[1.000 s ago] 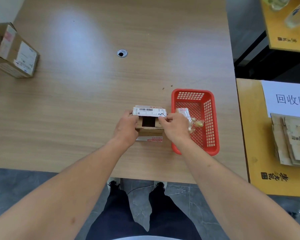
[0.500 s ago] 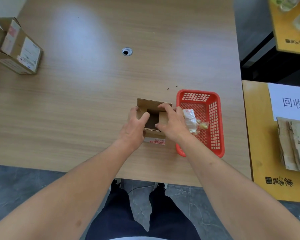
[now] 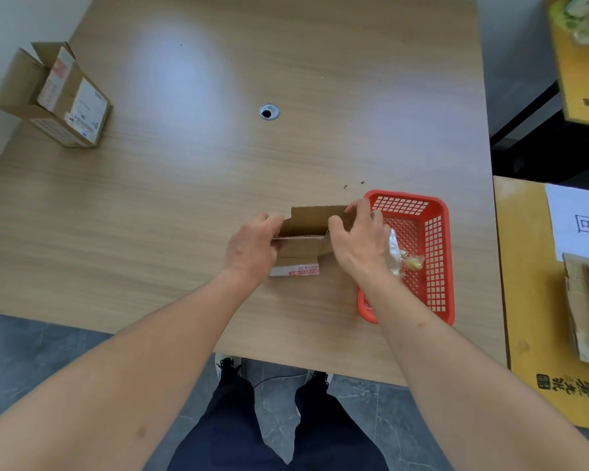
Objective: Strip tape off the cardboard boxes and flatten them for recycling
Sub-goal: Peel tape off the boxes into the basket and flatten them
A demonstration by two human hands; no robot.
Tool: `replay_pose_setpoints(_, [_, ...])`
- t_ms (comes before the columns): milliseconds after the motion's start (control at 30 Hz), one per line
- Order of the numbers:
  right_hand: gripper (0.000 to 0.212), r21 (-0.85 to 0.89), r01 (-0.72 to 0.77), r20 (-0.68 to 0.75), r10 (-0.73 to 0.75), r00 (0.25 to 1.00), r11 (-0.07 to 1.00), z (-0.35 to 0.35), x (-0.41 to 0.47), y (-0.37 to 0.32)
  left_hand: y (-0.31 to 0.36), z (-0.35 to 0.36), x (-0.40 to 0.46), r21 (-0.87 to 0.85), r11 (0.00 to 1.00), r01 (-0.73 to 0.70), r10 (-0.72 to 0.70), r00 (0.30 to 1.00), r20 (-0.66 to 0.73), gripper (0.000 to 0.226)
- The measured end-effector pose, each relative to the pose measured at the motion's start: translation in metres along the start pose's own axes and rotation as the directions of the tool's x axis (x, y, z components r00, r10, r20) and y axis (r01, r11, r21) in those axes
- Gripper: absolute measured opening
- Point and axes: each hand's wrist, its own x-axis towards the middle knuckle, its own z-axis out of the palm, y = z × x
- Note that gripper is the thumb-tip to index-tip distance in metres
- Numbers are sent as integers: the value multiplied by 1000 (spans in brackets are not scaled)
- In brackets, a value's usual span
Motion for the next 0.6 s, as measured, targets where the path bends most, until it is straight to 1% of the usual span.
replay_pose_setpoints(33, [26,7,5,-18,-5,1000,1000,-2,1,-1,-3,-5,3,-49,998,45,-46,998,-29,38])
replay_pose_setpoints(100, [30,67,65,-39,-62,997,996,-2,4,-2,-8,-14,9,-168,979,116,-125,991,-43,37])
replay_pose_setpoints(200, [39,228,115,14,-121,993,967,0,4,-6,-16,-27,15,-399,893,208,-238,971,-26,46])
replay_pose_setpoints(233, [47,261,114,40,-129,991,959,2,5,-7,-20,-31,17,-461,856,233,-278,960,-32,50])
replay_pose_setpoints(333, [77,214,132,108,-157,982,968,13,8,-7,-32,-34,21,-590,758,277,-397,914,-81,57])
replay_pose_setpoints(400, [91,258,105,134,-143,980,960,25,8,-6,-37,-34,24,-603,747,280,-415,905,-94,61])
replay_pose_setpoints(433, [91,271,94,124,-132,984,958,33,10,-3,-40,-33,25,-575,768,282,-401,912,-88,66])
replay_pose_setpoints(500, [82,251,72,102,-100,990,965,45,11,0,-45,-29,25,-488,830,270,-336,940,-51,76])
replay_pose_setpoints(600, [60,229,13,92,-35,995,973,63,11,7,-59,-12,20,-371,907,199,-198,979,41,74])
